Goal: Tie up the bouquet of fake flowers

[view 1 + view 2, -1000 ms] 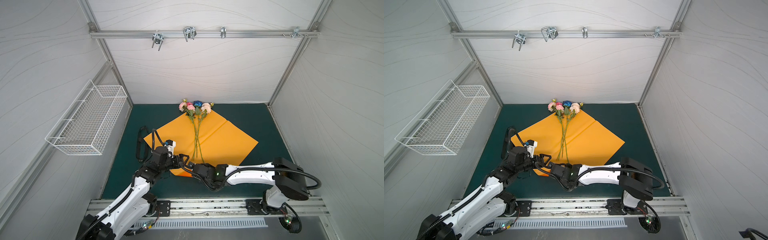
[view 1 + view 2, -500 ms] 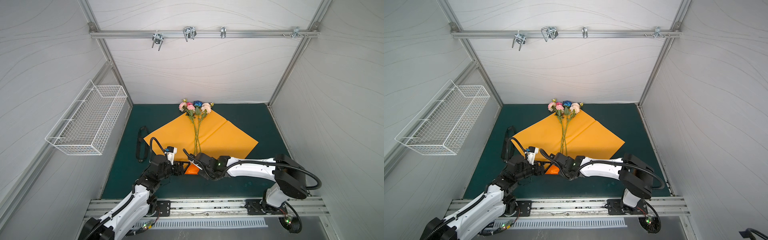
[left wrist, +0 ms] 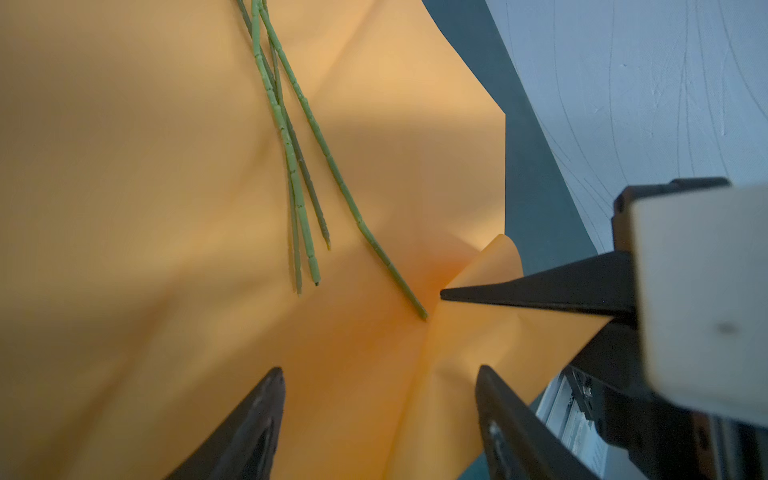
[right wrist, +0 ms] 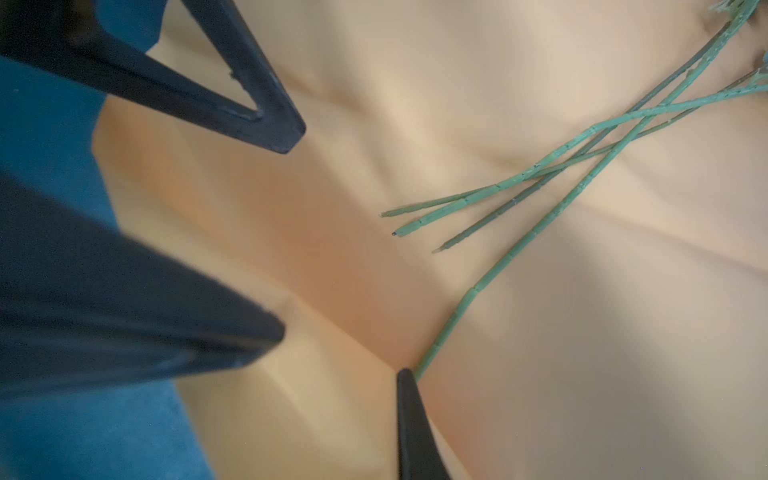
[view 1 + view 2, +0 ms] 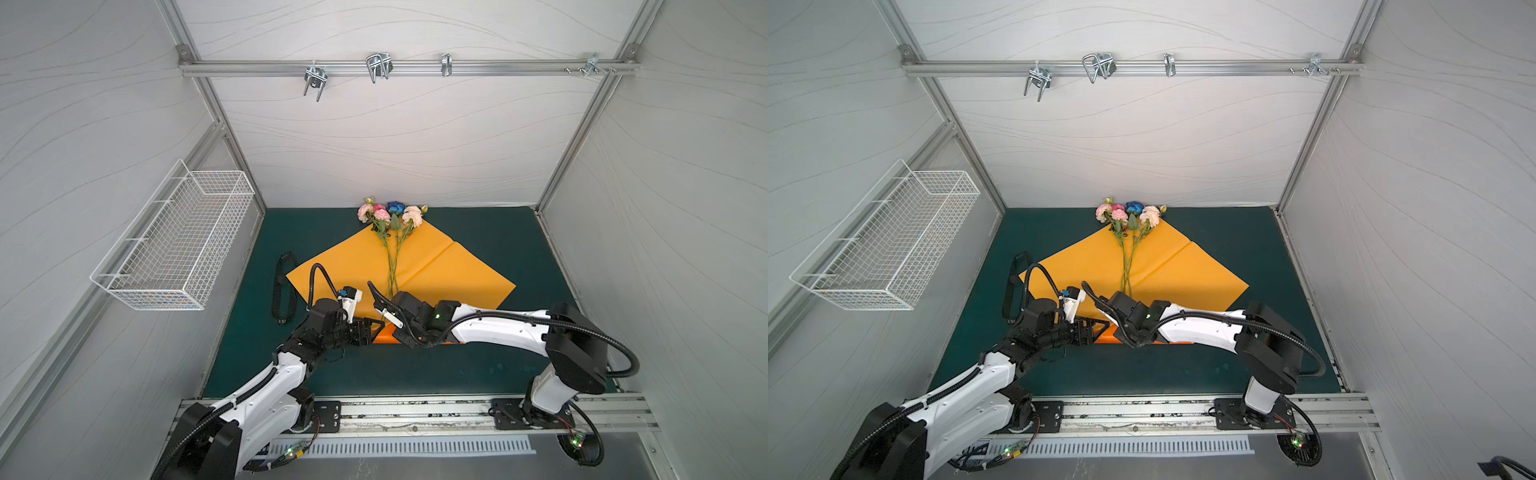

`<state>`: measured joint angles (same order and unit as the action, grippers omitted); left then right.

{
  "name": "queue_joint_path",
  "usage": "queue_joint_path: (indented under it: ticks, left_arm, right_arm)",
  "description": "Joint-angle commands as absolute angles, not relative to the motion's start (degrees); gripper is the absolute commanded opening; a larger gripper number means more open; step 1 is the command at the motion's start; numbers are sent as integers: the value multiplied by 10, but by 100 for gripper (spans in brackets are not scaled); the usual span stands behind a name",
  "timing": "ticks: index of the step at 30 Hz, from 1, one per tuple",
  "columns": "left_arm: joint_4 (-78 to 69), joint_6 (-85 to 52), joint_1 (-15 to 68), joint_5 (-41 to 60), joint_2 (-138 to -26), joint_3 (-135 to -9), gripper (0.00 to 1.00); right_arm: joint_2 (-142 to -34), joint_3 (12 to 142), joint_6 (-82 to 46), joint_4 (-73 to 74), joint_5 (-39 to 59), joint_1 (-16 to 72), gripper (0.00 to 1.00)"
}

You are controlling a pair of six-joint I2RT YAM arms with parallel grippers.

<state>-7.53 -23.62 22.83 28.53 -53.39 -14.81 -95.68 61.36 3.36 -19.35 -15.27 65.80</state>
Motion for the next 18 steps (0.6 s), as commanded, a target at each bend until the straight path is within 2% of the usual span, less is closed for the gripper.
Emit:
queue_joint_path:
  ticks: [1, 11, 14, 18]
  left_arm:
    - [-101, -217, 229, 283, -532, -177, 76]
    - [-61, -190, 230, 261, -433, -160, 79]
    - [-23, -160, 230, 227, -447, -173, 79]
    - [-20, -137, 230, 236, -511, -204, 79]
  right_arm:
    - [-972, 624, 49, -196, -139, 648, 4]
    - [-979, 636, 49, -202, -110, 622, 4]
    - [-984, 644, 53, -206, -103, 621, 4]
    - [-993, 654, 56, -208, -102, 617, 4]
